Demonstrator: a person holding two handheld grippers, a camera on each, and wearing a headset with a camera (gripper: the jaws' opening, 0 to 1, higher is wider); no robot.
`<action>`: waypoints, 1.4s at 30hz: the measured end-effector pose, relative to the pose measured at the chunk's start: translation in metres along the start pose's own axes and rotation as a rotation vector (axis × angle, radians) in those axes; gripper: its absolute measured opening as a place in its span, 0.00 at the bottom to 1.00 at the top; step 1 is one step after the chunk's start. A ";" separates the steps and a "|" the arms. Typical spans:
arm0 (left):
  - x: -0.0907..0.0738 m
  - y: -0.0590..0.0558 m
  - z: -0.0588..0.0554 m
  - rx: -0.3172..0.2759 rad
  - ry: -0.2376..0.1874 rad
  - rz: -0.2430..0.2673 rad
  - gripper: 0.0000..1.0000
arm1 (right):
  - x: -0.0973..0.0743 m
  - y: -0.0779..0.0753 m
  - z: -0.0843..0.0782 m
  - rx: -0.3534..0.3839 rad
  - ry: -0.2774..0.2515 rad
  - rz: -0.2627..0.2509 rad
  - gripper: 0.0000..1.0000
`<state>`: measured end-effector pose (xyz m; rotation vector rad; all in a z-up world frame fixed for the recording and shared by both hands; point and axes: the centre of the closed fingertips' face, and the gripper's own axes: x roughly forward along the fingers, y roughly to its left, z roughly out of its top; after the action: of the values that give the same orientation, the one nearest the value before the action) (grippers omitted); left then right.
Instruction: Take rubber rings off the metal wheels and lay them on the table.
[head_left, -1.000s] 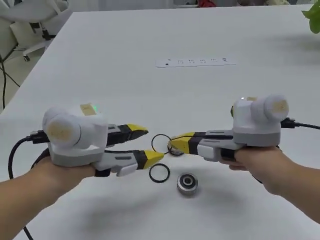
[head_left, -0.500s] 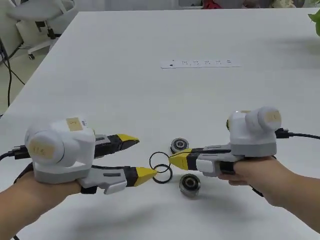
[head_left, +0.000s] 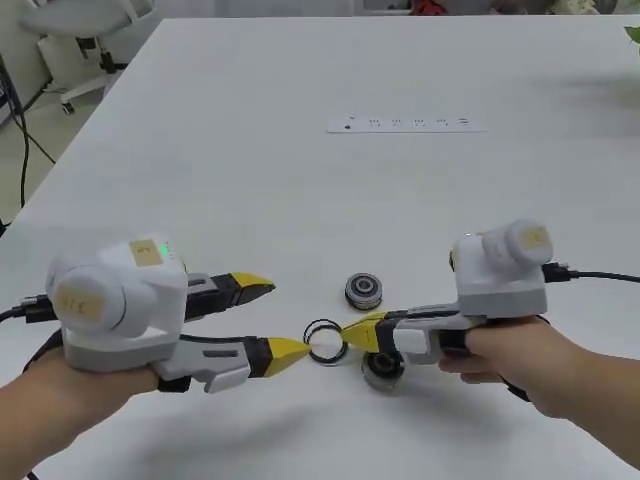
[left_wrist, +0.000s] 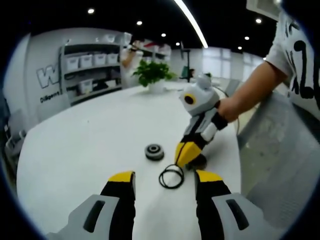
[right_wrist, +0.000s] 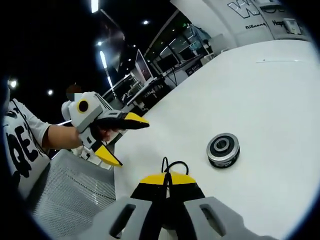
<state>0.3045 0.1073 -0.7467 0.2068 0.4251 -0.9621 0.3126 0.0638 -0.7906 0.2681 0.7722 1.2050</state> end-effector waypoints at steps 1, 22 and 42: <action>0.000 0.000 0.000 -0.001 0.001 0.001 0.48 | 0.000 -0.001 0.000 -0.005 0.001 -0.005 0.00; 0.004 0.003 0.001 -0.048 -0.013 0.013 0.48 | -0.006 0.000 0.012 -0.107 -0.028 -0.060 0.11; 0.033 0.019 0.014 -0.036 -0.012 0.013 0.46 | -0.030 -0.030 0.040 -0.230 -0.110 -0.177 0.22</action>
<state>0.3403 0.0880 -0.7492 0.1706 0.4295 -0.9421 0.3571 0.0343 -0.7672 0.0737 0.5439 1.0908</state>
